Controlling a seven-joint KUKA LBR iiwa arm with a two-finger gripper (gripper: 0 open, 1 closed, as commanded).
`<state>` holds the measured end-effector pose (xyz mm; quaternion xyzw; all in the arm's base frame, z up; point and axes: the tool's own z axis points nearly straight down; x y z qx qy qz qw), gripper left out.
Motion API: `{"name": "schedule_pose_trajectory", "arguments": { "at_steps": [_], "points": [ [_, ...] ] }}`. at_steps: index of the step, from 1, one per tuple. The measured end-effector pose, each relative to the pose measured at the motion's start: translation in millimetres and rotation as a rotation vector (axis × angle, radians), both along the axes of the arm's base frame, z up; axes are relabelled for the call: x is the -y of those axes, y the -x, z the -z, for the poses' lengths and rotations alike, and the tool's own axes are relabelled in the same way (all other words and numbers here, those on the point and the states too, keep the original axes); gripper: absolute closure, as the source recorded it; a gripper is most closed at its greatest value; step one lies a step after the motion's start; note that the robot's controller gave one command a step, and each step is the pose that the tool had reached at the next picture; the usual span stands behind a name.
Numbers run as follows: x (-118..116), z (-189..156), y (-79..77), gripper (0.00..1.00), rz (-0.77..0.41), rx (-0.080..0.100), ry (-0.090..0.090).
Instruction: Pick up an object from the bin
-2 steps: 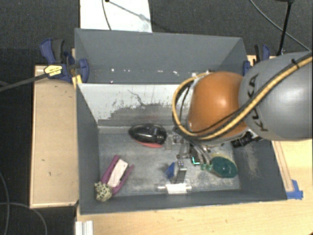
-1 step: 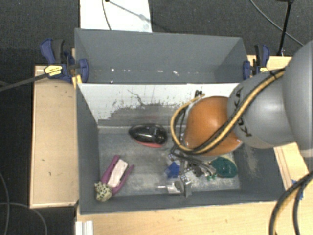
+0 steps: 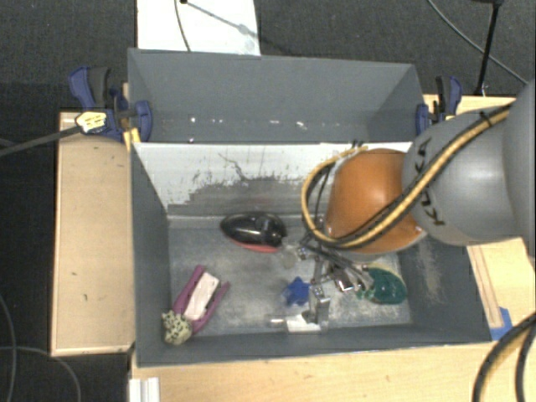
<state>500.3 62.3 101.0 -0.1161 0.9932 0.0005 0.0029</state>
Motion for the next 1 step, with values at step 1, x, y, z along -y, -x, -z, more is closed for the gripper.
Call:
{"name": "schedule_pose_trajectory", "arguments": {
  "at_steps": [1],
  "points": [
    [-13.3, 0.7, 9.4, 0.0, -0.078, -0.006, 0.002]
  ]
}}
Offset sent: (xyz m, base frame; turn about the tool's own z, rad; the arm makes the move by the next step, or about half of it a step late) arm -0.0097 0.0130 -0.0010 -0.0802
